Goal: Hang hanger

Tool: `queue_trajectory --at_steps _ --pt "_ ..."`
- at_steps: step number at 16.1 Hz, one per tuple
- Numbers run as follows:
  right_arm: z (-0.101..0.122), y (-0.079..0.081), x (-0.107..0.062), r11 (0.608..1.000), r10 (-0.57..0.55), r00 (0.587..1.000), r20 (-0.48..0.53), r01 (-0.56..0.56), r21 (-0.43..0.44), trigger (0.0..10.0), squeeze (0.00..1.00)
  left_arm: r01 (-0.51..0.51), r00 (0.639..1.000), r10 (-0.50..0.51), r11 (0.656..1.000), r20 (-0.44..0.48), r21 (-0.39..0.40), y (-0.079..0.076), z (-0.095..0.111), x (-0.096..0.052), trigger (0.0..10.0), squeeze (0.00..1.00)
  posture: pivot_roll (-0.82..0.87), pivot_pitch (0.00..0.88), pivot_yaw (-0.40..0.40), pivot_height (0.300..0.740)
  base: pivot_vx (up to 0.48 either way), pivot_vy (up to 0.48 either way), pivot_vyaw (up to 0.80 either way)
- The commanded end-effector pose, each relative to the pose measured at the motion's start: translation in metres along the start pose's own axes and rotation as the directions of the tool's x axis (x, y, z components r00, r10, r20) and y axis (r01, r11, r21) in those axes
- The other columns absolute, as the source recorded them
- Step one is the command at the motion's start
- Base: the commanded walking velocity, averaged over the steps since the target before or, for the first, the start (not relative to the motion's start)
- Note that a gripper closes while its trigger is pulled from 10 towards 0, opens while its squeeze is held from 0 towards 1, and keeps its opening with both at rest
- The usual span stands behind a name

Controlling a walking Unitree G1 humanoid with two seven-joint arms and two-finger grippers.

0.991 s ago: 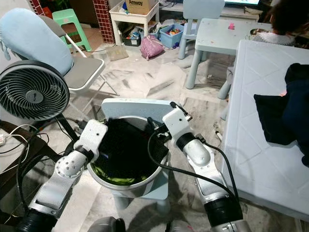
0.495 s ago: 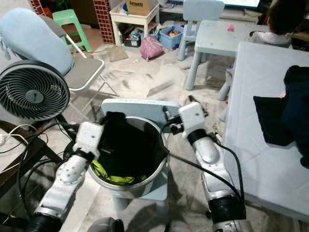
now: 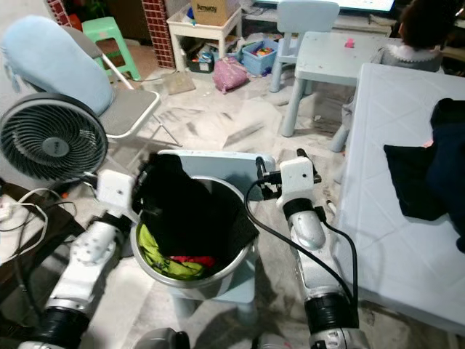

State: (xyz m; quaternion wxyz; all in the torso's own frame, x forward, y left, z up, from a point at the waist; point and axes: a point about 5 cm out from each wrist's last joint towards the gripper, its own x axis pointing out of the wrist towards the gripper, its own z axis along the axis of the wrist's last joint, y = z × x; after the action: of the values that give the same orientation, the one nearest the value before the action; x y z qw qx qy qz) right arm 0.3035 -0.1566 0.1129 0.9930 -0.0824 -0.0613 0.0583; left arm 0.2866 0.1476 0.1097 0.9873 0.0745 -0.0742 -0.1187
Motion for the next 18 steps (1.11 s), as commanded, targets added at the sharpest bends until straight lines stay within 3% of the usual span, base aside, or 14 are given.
queue_trajectory --at_steps 1,2,3,6,12,15,18 --pt "0.002 -0.010 -0.005 0.999 -0.036 0.999 0.007 0.036 0.024 10.0 0.00 -0.040 0.999 0.041 0.999 0.019 -0.005 0.008 0.007 -0.004 0.0 0.00 -0.02 0.000 0.087 0.740 0.000 0.000 0.00" --pt "-0.001 -0.021 -0.011 0.996 -0.087 0.996 -0.015 0.087 0.024 10.0 0.00 -0.092 0.996 0.091 0.996 0.019 0.017 0.012 0.011 -0.009 2.4 0.00 -0.02 0.000 0.082 0.740 0.000 0.000 0.00" --pt "-0.008 -0.028 -0.016 0.988 -0.136 0.990 -0.038 0.138 0.069 10.0 0.00 -0.120 0.992 0.121 0.993 -0.021 0.014 0.013 0.010 -0.010 10.0 0.00 -0.01 0.000 0.077 0.740 0.000 0.000 0.00" --pt "-0.012 -0.028 -0.016 0.985 -0.148 0.988 -0.045 0.151 0.083 10.0 0.00 -0.088 0.996 0.088 0.996 -0.026 0.017 0.005 0.016 -0.010 10.0 0.00 0.00 0.000 0.076 0.740 0.000 0.000 0.00" --pt "0.001 -0.029 -0.002 0.983 -0.165 0.986 -0.018 0.166 0.074 10.0 0.00 0.003 1.000 -0.003 1.000 0.013 0.019 -0.016 0.036 0.000 10.0 0.00 0.02 0.000 0.030 0.740 0.000 0.000 0.00" --pt "-0.005 -0.031 -0.008 0.978 -0.186 0.982 -0.043 0.189 0.083 10.0 0.00 -0.002 1.000 0.003 1.000 -0.027 0.031 -0.011 0.024 -0.008 10.0 0.00 0.00 0.000 0.039 0.740 0.000 0.000 0.00" --pt "0.001 -0.032 -0.003 0.977 -0.195 0.981 -0.027 0.196 0.083 10.0 0.00 0.017 0.999 -0.016 1.000 -0.035 0.007 -0.019 0.028 -0.005 10.0 0.00 -0.01 0.000 0.067 0.740 0.000 0.000 -0.53"
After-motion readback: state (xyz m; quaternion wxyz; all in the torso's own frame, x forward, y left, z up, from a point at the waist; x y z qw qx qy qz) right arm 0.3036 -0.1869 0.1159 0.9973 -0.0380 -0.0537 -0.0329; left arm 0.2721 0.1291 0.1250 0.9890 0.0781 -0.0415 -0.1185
